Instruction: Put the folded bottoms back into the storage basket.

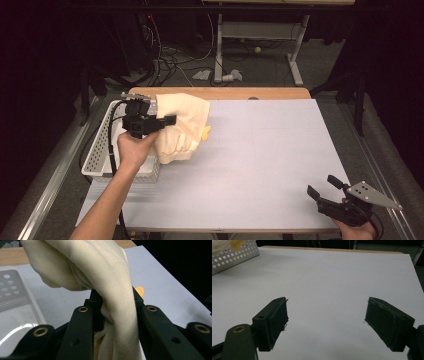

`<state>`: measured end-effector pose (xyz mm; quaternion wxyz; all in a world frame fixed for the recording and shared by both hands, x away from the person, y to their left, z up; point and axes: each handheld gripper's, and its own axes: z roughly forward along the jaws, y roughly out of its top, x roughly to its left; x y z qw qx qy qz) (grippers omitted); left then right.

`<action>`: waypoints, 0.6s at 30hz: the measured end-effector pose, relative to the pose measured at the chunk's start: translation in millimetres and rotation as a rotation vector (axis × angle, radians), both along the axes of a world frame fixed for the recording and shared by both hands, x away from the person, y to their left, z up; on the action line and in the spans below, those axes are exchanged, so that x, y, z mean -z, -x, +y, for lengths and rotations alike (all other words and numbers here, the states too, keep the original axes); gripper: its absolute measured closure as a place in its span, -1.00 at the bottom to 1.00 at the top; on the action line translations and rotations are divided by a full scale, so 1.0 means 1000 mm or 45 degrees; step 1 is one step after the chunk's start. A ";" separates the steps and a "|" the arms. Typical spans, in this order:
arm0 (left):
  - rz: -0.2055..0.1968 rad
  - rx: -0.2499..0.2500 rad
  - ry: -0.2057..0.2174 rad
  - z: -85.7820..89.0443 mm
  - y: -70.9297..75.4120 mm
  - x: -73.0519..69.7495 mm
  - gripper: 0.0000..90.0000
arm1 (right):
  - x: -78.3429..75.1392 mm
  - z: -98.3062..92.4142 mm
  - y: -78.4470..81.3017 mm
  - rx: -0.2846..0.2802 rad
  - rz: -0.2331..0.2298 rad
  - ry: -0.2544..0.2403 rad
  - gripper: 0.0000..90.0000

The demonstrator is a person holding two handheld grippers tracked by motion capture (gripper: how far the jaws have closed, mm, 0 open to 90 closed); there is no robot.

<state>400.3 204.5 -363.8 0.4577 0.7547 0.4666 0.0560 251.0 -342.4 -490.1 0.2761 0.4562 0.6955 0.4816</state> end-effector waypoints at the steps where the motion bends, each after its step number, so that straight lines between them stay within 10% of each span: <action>1: 0.000 -0.003 -0.001 0.001 0.000 0.000 0.57 | 0.000 0.000 0.000 0.000 0.000 0.000 -0.59; 18: -0.006 -0.090 0.015 0.027 0.008 -0.004 0.57 | 0.000 -0.001 0.000 0.013 0.003 -0.020 -0.59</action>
